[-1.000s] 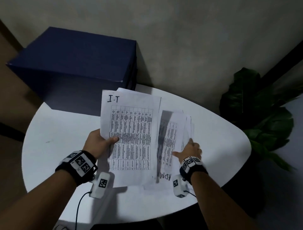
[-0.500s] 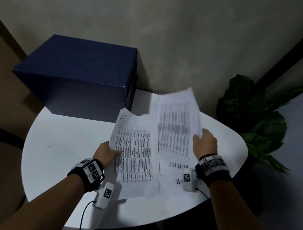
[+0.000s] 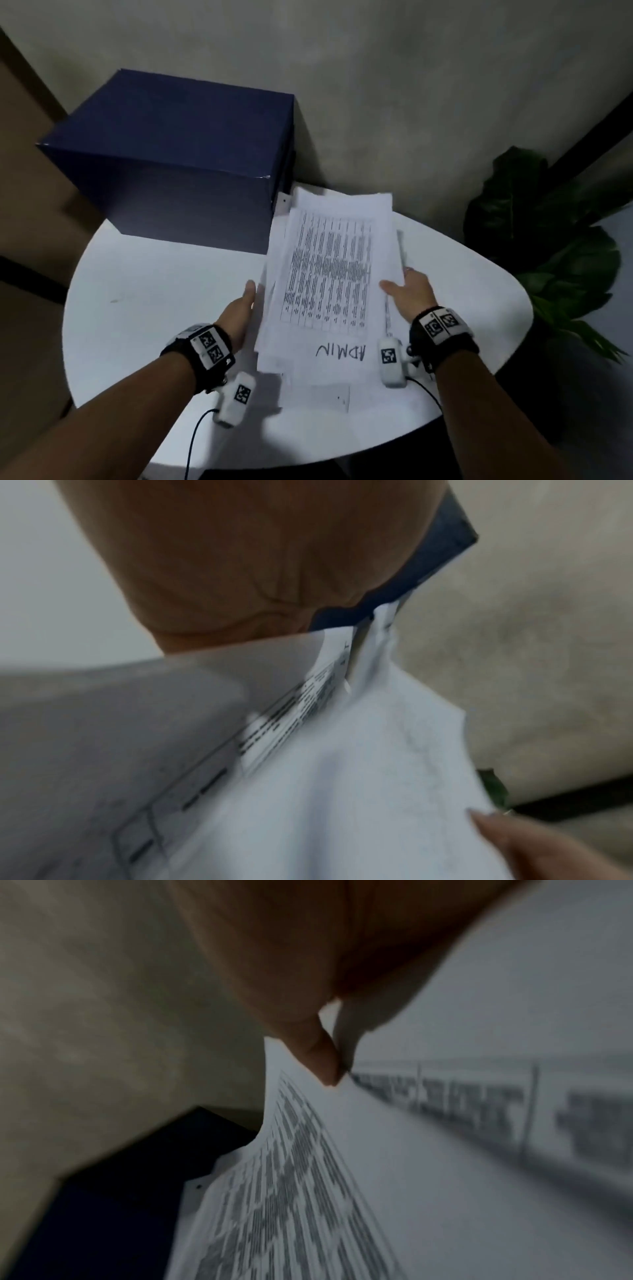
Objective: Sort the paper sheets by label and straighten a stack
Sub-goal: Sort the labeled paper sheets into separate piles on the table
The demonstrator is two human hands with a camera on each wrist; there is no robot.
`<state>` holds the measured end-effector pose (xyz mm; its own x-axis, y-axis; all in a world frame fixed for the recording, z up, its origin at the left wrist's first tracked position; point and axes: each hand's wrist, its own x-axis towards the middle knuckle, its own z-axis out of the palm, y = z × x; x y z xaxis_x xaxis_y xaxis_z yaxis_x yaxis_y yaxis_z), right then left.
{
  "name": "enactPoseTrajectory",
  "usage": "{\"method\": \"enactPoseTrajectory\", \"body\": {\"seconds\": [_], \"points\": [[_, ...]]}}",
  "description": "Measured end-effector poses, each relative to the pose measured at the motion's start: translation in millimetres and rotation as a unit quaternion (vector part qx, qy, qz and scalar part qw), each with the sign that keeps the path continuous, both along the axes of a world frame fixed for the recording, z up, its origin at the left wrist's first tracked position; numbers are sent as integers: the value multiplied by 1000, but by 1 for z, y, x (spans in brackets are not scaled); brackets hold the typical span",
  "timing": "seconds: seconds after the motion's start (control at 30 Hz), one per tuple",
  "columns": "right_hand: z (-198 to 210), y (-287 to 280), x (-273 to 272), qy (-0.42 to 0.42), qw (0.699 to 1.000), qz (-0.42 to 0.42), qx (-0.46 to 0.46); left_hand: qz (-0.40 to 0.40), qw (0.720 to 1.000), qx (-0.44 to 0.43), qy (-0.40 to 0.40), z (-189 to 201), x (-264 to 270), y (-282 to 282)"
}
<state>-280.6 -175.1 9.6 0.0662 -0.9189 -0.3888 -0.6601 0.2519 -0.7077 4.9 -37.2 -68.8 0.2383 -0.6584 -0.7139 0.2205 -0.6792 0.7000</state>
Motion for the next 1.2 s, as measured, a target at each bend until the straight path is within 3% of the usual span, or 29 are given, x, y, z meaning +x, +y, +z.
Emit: {"method": "enactPoseTrajectory", "body": {"seconds": [0.03,0.1,0.2,0.23,0.3,0.4,0.47,0.6,0.67,0.77,0.93,1.07,1.2], "points": [[-18,1,5,37,998,29,33,30,997,3,66,-5,0,0],[-48,9,15,122,987,71,82,10,997,5,73,-8,-4,-2],[-62,33,37,187,974,112,69,-146,980,-14,-133,-13,-14,-5],[-64,41,40,175,976,113,60,-168,964,-23,-205,-20,-15,-6],[-62,50,38,153,982,90,62,-139,951,-39,-273,-11,-20,-5],[-67,41,12,146,989,-11,12,-68,961,-73,-258,-1,-16,2],[-69,36,-3,192,981,-41,2,-40,965,-118,-231,11,-8,9],[-72,41,2,301,952,20,54,-2,963,-154,-221,29,11,21],[-73,39,7,297,952,9,74,10,966,-147,-211,33,16,22],[-69,27,5,223,966,-47,122,4,964,-145,-221,35,18,21],[-64,30,0,193,973,-73,102,12,968,-142,-207,33,19,26],[-65,39,2,283,955,-41,79,9,971,-123,-205,27,18,30],[-69,40,6,291,953,-35,80,5,972,-110,-205,28,16,30]]}}
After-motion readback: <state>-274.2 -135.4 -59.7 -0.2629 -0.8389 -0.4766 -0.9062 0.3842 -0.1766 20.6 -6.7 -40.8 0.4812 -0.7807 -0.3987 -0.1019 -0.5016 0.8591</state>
